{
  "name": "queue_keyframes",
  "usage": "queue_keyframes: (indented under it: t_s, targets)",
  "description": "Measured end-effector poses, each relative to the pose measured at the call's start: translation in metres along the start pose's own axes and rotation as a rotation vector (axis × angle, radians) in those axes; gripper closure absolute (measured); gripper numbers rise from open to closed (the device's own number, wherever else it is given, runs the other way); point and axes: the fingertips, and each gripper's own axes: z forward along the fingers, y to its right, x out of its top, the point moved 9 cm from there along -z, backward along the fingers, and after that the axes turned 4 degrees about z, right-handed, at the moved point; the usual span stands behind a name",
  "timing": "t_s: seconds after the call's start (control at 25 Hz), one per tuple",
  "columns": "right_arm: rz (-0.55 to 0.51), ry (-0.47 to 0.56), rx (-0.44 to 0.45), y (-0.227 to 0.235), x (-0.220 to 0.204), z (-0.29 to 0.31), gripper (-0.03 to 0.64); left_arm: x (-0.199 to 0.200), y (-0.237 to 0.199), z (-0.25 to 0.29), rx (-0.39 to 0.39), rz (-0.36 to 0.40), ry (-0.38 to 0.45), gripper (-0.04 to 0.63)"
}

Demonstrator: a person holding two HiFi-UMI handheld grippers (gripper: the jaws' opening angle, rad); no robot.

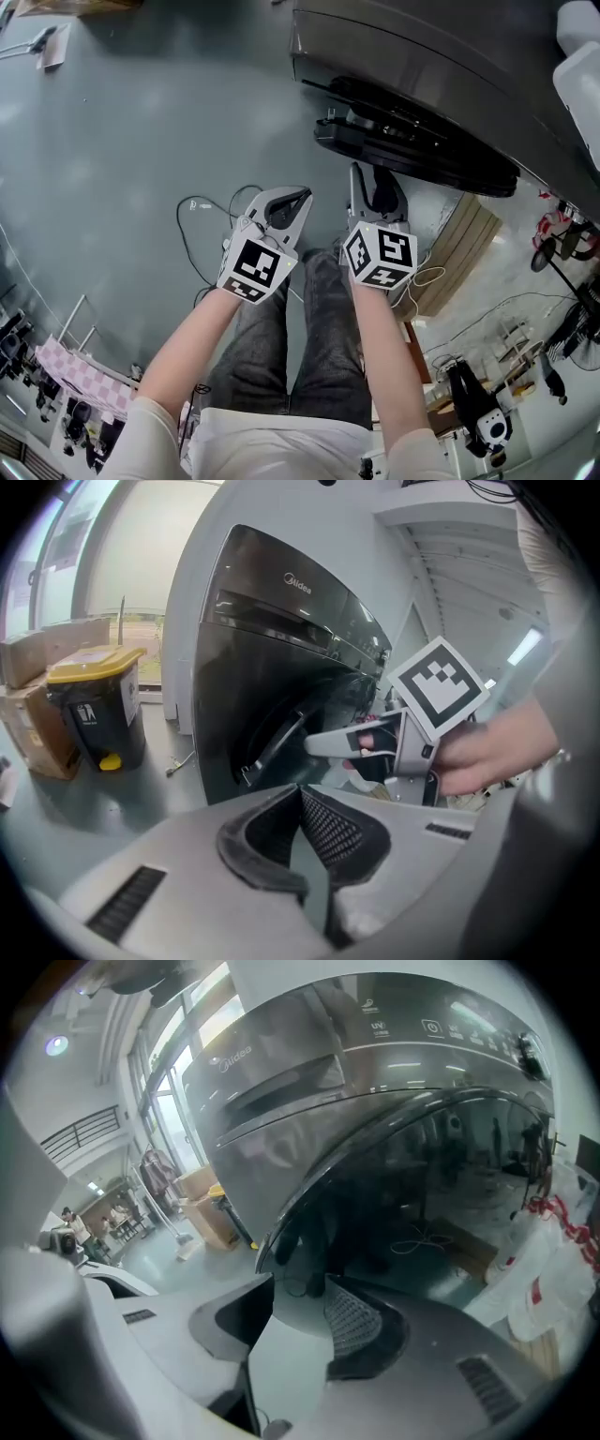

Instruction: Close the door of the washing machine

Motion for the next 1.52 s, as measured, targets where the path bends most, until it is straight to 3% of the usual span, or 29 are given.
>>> queue_keyframes:
  t_s: [0.16,0.4,0.84,1.12,1.52]
  targets:
    - [-0.055,0.062,-0.025,0.001,0.009,0.011,0.43,-0.004,-0.004,0.008,0.008,-0.014,-0.009,0.586]
    - [-0.043,0.125,-0.103,0.001,0.017,0.019,0.439,-0.014,-0.014,0.014,0.019,-0.056,-0.024,0.586]
    - [0.0,0.145,-0.207,0.001,0.019,0.023,0.52,-0.023,-0.033,0.007,0.037,-0.092,-0.035,0.586]
    - [0.046,0.137,-0.225,0.0,0.024,0.026,0.525,-0.024,-0.03,0.006,0.027,-0.103,-0.032,0.586]
    - [0.032,0.146,-0.246,-0.001,0.023,0.028,0.525,-0.026,-0.026,0.004,0.021,-0.094,-0.033,0.586]
